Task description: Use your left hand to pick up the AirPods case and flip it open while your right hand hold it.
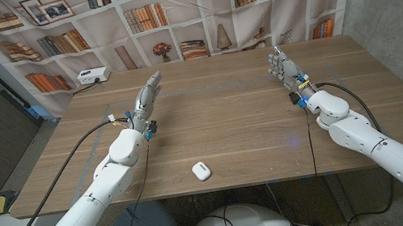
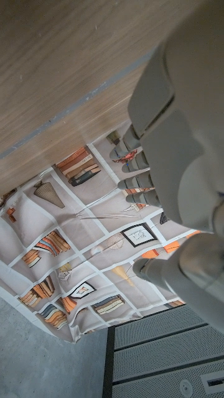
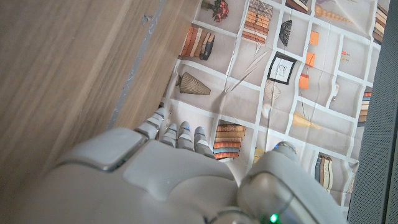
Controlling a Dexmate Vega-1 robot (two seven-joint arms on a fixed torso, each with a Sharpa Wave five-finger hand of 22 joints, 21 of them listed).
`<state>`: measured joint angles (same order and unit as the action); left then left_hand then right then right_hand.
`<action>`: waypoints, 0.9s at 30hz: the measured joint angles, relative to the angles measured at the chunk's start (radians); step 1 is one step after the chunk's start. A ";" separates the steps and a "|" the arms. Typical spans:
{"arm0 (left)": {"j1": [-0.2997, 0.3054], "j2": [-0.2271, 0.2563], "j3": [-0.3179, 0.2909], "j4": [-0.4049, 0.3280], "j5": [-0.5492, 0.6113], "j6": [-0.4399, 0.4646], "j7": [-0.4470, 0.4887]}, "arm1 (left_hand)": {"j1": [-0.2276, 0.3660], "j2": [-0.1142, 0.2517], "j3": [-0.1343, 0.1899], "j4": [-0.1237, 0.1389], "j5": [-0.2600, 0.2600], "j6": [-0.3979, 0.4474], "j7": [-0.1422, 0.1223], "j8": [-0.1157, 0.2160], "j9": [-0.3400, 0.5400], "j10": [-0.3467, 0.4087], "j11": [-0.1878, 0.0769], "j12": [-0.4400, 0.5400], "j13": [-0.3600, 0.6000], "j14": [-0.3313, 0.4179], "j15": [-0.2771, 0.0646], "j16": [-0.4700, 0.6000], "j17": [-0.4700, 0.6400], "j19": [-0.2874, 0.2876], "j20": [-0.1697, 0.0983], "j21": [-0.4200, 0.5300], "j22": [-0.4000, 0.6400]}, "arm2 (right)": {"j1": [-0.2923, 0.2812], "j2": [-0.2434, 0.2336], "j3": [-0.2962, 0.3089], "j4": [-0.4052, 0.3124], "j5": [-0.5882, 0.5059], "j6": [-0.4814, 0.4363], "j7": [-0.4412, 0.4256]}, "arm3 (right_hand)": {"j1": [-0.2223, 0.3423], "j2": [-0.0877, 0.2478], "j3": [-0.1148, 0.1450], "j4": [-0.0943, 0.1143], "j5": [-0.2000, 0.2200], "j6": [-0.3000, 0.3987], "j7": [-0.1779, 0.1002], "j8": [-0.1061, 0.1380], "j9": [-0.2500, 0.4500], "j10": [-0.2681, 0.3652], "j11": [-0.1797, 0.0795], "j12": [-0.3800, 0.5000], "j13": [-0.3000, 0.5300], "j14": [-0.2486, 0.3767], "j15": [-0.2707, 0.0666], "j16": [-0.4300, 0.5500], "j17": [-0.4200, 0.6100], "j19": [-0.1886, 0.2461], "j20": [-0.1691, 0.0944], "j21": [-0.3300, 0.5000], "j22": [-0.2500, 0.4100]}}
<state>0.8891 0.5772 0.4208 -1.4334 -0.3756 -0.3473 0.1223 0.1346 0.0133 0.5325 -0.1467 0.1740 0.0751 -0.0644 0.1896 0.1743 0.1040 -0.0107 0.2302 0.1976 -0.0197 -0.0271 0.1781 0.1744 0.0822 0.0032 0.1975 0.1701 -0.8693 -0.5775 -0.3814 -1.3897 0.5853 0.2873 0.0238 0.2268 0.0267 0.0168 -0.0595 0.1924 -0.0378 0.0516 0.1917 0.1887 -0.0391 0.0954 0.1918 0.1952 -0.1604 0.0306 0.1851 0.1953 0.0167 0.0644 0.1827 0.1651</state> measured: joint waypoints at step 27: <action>0.037 0.089 -0.017 -0.143 0.067 0.061 0.017 | 0.068 0.000 0.016 -0.025 0.000 0.005 0.005 0.000 0.000 0.034 -0.002 0.008 0.000 0.023 -0.001 0.008 -0.002 0.037 -0.002 0.000 -0.003 | 0.001 0.001 -0.009 -0.013 -0.016 -0.022 -0.026 | 0.004 0.004 0.001 -0.007 0.000 0.000 0.000 0.000 0.000 0.001 0.000 0.005 0.000 -0.004 -0.004 0.004 0.000 0.000 0.000 0.000 0.000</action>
<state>0.9258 0.6665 0.4033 -1.5763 -0.3082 -0.2858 0.1388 0.2028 0.0132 0.5490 -0.1712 0.1740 0.0805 -0.0589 0.1896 0.1743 0.1379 -0.0125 0.2380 0.1975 0.0037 -0.0286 0.1859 0.1722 0.1195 0.0015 0.1975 0.1673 -0.8681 -0.5764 -0.3904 -1.4031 0.5691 0.2650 -0.0025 0.2307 0.0308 0.0181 -0.0663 0.1924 -0.0377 0.0517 0.1917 0.1885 -0.0385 0.0959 0.1964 0.1952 -0.1639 0.0269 0.1890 0.1955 0.0168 0.0644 0.1827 0.1651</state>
